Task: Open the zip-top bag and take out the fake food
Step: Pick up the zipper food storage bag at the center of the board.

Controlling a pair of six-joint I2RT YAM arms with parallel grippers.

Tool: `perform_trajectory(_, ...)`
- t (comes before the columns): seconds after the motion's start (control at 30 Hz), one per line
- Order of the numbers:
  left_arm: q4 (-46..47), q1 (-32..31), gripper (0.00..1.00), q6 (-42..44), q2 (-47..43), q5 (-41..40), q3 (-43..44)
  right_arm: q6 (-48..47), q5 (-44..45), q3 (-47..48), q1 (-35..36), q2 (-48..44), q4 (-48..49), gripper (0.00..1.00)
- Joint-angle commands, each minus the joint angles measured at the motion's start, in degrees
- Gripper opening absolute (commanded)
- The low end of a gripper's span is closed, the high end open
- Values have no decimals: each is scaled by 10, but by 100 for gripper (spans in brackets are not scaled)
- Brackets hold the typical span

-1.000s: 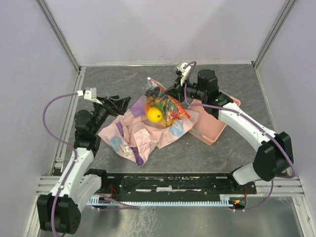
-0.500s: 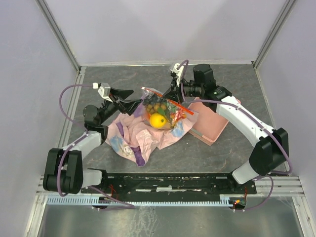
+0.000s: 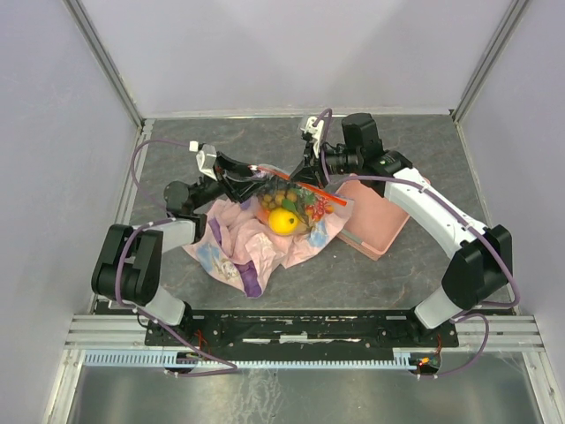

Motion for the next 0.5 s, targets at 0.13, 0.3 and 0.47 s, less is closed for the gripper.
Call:
perform_trajectory(0.13, -12, -12, 26, 7, -12, 21, 35, -1, 22, 19, 0, -15, 24, 2)
perform_trajectory(0.3, -101, -12, 4, 32, -59, -21, 32, 16, 64, 35, 0, -1, 17, 3)
perform_trajectory(0.47, -257, -32, 3, 31, -135, -89, 26, 58, 100, 64, 1, 23, -1, 26)
